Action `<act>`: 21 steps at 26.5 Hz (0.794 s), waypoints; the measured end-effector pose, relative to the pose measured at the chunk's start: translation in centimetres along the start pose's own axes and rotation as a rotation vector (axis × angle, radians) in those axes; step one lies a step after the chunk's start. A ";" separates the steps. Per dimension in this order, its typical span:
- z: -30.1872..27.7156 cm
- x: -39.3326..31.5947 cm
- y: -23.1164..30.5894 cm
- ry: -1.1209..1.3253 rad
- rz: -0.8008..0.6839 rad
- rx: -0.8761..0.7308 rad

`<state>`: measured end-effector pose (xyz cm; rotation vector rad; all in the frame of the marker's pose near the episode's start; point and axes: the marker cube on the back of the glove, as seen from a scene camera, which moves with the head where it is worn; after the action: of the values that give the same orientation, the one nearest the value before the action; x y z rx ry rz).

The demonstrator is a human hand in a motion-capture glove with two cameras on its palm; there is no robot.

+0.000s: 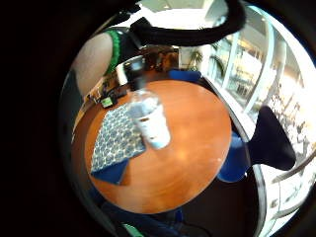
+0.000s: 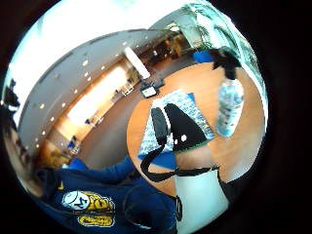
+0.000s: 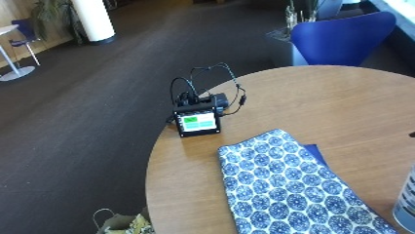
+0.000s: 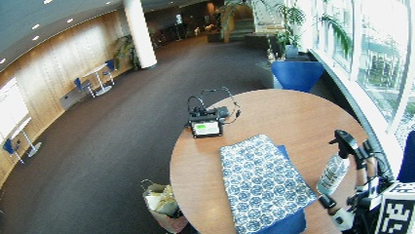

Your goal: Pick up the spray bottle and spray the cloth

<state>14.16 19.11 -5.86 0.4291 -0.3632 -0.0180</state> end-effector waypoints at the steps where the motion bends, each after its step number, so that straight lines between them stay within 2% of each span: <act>1: -0.2 1.6 -0.4 -0.033 0.028 0.010; 8: -0.4 10.1 -3.5 -0.289 0.181 0.018; 21: 5.1 10.5 -7.9 -0.758 0.247 -0.037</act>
<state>22.64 8.86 -1.20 0.3251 -1.1586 0.0555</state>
